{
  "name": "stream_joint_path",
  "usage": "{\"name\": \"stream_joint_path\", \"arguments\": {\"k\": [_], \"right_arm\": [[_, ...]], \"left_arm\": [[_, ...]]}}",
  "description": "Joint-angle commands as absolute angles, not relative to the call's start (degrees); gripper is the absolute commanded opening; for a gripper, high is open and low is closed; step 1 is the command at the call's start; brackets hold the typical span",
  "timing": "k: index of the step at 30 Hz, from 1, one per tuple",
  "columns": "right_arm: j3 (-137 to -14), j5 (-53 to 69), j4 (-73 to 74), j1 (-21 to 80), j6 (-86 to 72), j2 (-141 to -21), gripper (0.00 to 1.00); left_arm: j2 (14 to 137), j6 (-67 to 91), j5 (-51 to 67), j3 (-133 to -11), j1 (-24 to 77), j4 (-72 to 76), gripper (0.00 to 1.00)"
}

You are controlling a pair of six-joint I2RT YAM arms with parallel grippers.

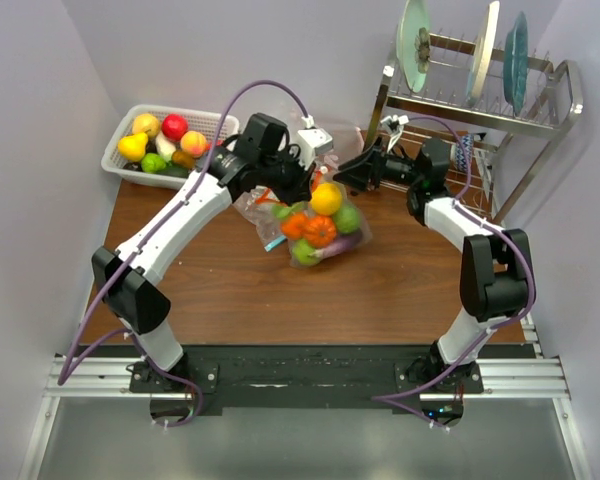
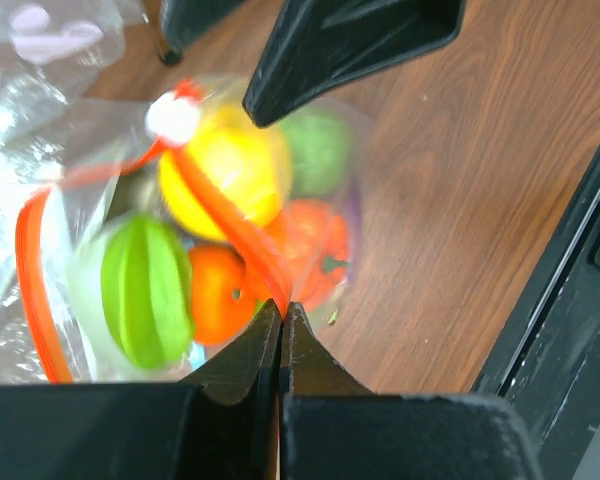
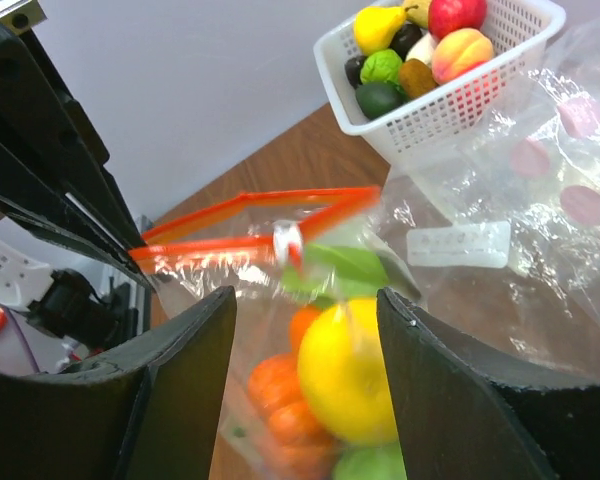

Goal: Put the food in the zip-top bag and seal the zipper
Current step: Pick up the zipper food storage bag at the center of the board.

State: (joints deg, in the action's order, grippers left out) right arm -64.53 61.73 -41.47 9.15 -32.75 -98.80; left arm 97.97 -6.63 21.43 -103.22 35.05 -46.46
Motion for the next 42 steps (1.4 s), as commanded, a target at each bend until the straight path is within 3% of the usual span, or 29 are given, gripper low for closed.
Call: {"name": "stream_joint_path", "arguments": {"k": [1,6,14,31,36,37,38,42], "right_arm": [[-64.16,64.15,-38.94,9.4,-26.9,-96.24,0.64],[-64.34,65.92,-32.44,9.4,-20.22,-95.36,0.66],[-59.77,66.62,-36.38,9.32,-22.06,-94.31,0.65],[-65.82,69.25,-46.49,10.02,-31.72,-100.54,0.7],[-67.85,72.42,-62.79,10.02,-45.75,-106.15,0.7],[-67.76,72.68,-70.41,9.93,-51.71,-107.65,0.71],[-68.11,73.56,-89.2,9.84,-67.34,-110.1,0.71],[-68.58,74.09,-92.99,10.28,-72.17,-114.88,0.7]], "left_arm": [[96.24,-8.87,20.74,-100.37,36.38,-45.27,0.0],[94.58,-9.23,18.9,-99.76,36.82,-44.39,0.0],[92.11,-9.14,16.7,-97.13,36.83,-42.37,0.0],[90.09,-10.72,17.4,-99.4,40.16,-43.41,0.0],[90.0,-11.51,15.65,-100.37,41.48,-44.12,0.0],[90.0,-11.51,15.12,-100.46,41.66,-44.21,0.0],[90.0,-11.6,14.86,-100.63,41.75,-44.21,0.0],[90.26,-11.78,13.98,-101.25,41.92,-44.38,0.0]]}}
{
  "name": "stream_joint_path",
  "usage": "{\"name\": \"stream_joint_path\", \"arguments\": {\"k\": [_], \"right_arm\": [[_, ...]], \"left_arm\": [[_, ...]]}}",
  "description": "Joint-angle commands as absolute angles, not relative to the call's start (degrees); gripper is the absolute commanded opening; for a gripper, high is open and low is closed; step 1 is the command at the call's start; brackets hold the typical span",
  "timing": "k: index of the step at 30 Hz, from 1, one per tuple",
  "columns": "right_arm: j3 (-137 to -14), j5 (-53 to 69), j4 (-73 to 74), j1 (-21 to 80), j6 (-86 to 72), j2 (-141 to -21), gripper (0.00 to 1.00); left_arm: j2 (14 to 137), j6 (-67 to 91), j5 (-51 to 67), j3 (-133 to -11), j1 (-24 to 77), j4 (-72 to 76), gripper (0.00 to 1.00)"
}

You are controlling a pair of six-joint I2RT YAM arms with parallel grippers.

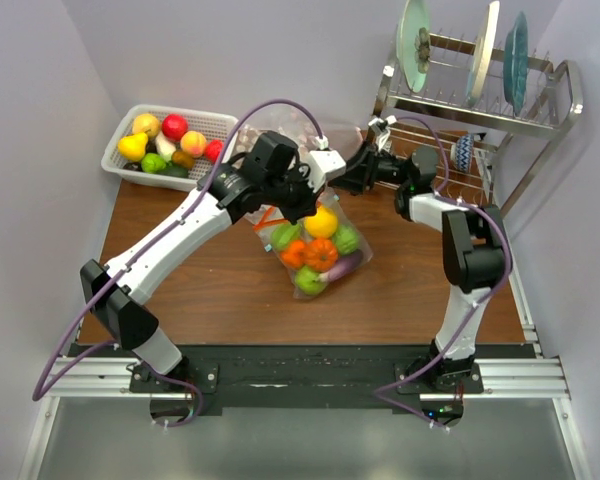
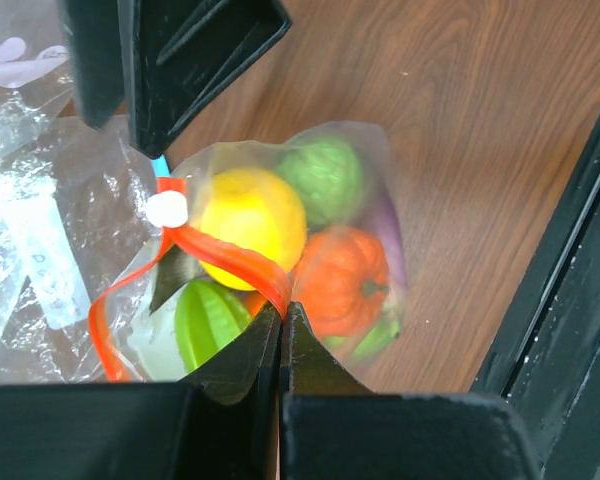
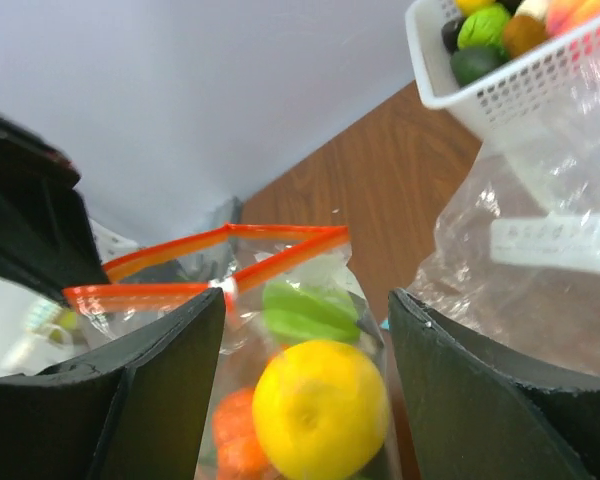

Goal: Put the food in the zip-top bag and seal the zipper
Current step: Pick up the zipper food storage bag at the center of the board, then zip the zipper food storage bag at the center of the board.

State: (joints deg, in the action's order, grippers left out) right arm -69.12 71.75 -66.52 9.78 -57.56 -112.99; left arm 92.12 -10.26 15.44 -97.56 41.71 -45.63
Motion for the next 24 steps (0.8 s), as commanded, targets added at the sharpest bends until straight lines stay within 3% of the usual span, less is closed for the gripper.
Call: {"name": "stream_joint_path", "arguments": {"k": [1,11,24], "right_arm": [[-67.25,73.57,-92.99,10.37,-70.94,-113.13,0.7],[-63.46,74.62,-92.99,10.46,-69.61,-108.11,0.7],[-66.53,75.23,-93.08,13.18,-70.84,-111.18,0.72]], "left_arm": [[90.35,-11.78,13.71,-101.34,42.01,-44.38,0.0],[91.32,-11.86,11.69,-101.6,42.36,-44.56,0.0],[89.12,-12.3,12.13,-101.95,43.07,-44.3,0.0]]}}
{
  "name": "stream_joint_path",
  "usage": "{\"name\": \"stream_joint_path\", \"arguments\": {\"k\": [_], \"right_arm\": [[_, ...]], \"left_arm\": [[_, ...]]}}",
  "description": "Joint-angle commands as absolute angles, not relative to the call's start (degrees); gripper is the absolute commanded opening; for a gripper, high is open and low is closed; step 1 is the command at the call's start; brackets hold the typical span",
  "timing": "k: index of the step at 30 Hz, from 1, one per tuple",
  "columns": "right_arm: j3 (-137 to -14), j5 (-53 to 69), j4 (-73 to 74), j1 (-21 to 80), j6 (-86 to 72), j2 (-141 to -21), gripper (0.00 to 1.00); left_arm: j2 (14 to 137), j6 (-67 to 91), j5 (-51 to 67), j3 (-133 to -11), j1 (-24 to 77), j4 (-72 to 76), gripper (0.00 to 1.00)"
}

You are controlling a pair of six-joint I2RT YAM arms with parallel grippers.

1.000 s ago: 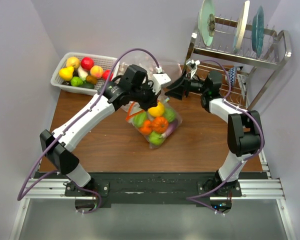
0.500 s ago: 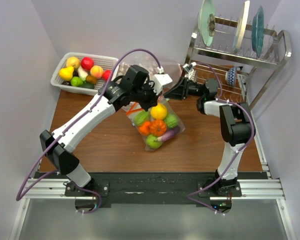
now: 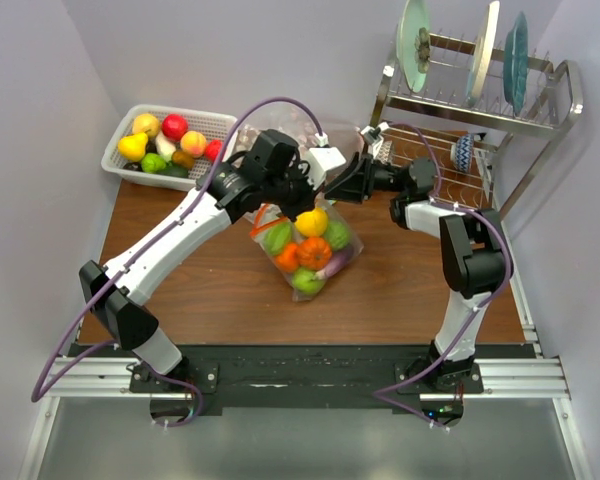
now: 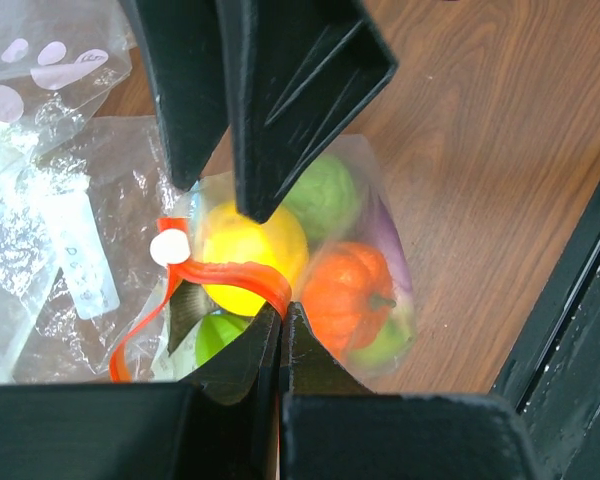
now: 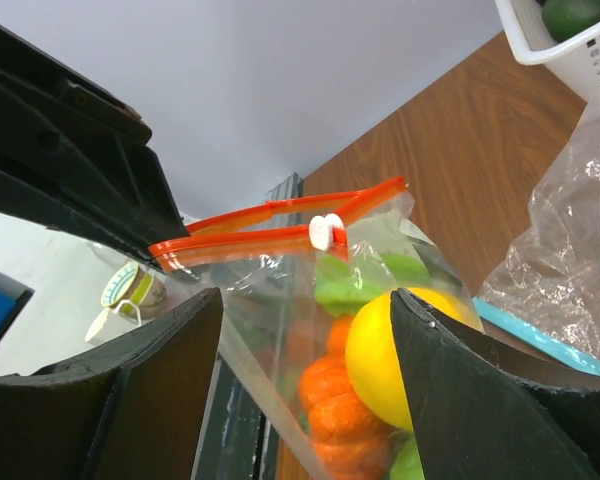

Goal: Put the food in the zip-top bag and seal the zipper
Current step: Zip the zipper food storage bag at the center of the board.

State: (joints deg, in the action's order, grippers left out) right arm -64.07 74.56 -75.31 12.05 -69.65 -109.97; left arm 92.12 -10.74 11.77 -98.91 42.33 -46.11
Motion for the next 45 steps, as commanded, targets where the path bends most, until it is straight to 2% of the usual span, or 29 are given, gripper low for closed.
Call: {"name": "stream_joint_path", "arguments": {"k": [1,5,8,11,12,14,15,18,26,38,45], "right_arm": [[-66.62,75.41,-93.08,13.53,-70.84,-111.18,0.72],[-65.66,75.59,-92.99,14.33,-70.58,-111.36,0.7],[-65.04,75.85,-92.99,14.68,-70.49,-111.36,0.64],[-64.78,76.29,-92.99,15.12,-70.66,-111.18,0.54],[-64.78,76.38,-92.99,15.2,-70.66,-111.01,0.44],[-64.86,76.46,-92.99,15.21,-70.93,-110.83,0.34],[-64.86,76.46,-92.99,15.21,-71.1,-110.83,0.21],[-64.95,76.2,-92.99,15.21,-71.19,-110.39,0.0],[-65.92,75.5,-93.16,14.77,-71.89,-109.43,0.0],[-72.16,76.73,-93.25,14.41,-75.76,-110.13,0.0],[-72.25,76.9,-93.34,14.33,-76.2,-109.86,0.0]], "left_arm": [[89.12,-12.39,11.87,-102.04,43.07,-44.38,0.0],[89.21,-12.48,11.51,-102.66,43.24,-44.38,0.0],[89.3,-12.48,11.07,-103.27,43.24,-44.3,0.0],[89.74,-12.57,10.28,-103.27,43.42,-44.38,0.0],[89.74,-12.48,10.02,-103.27,43.42,-44.38,0.0],[89.83,-12.57,9.67,-103.1,43.42,-44.38,0.0],[89.82,-12.57,9.32,-102.83,43.42,-44.38,0.0],[89.82,-12.57,8.62,-102.31,43.59,-44.21,0.0],[89.65,-11.69,8.79,-100.02,43.51,-44.12,0.0],[84.29,-5.54,3.0,-85.79,43.59,-41.75,0.0],[81.48,-4.13,0.44,-85.43,43.59,-41.05,0.2]]}}
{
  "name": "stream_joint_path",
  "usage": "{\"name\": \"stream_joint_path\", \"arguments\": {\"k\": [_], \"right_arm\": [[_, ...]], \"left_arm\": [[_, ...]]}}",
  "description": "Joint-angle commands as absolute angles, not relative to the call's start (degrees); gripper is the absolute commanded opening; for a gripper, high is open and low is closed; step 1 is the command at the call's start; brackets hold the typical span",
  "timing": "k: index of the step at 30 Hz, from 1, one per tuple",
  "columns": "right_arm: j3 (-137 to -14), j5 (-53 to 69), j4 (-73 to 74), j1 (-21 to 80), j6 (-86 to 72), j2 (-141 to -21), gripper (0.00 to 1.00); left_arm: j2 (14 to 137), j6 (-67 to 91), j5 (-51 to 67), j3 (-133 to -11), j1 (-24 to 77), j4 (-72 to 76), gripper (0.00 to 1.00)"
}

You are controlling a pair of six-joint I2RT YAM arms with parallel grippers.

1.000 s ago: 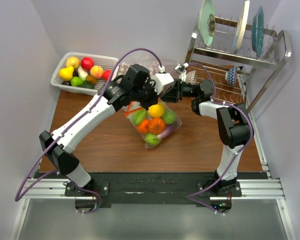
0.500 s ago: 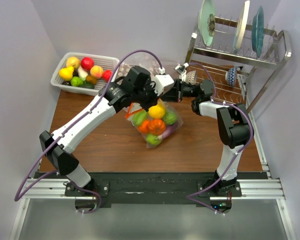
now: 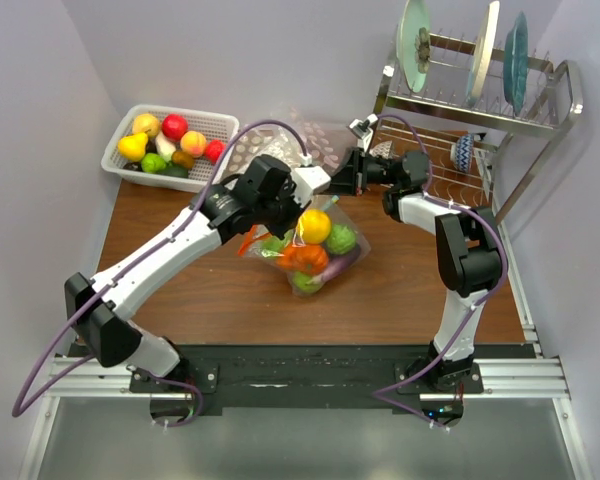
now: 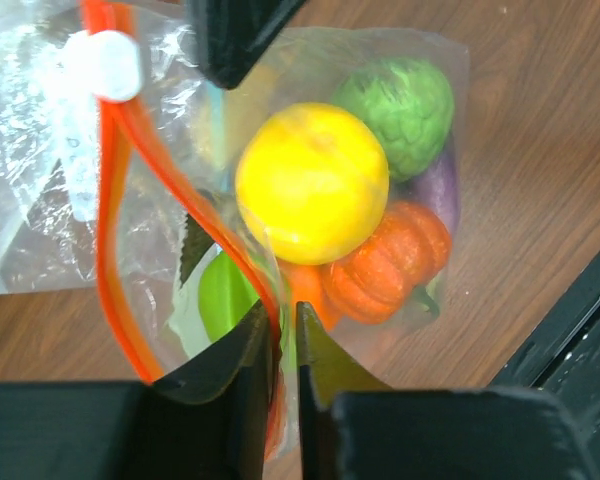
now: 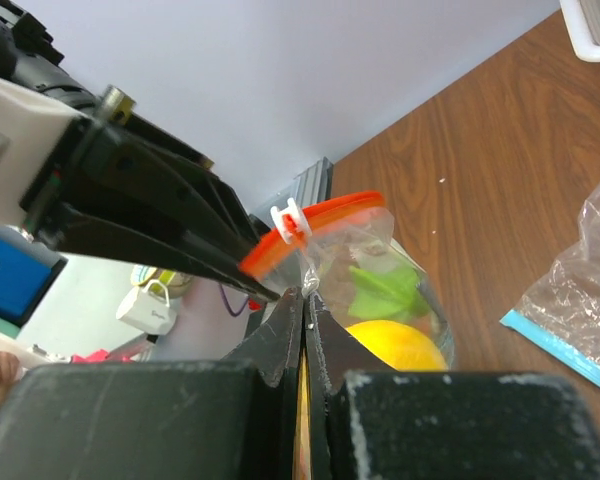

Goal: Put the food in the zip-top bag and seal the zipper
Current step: Zip the zipper food storage bag at the center of the board.

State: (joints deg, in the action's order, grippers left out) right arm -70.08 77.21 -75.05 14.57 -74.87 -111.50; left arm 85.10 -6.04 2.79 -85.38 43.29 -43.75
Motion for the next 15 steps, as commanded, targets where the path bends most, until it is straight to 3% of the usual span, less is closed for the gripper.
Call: {"name": "stream_joint_path", "arguments": {"k": [1,9,12,15], "right_arm": [[-72.16,76.9,-93.43,14.41,-76.2,-109.95,0.0],[-72.33,77.78,-93.34,14.41,-76.46,-110.48,0.0],[-73.12,78.05,-93.34,14.41,-76.99,-110.83,0.0],[-73.91,78.05,-93.34,14.41,-77.69,-111.18,0.0]], "left_arm": [[81.39,-4.22,0.27,-85.34,43.59,-40.96,0.21],[79.99,-3.43,-2.63,-86.83,43.51,-39.91,0.56],[79.02,-3.34,-2.99,-88.06,42.98,-38.41,0.64],[79.89,-3.43,-1.68,-90.61,41.66,-37.62,0.67]]}}
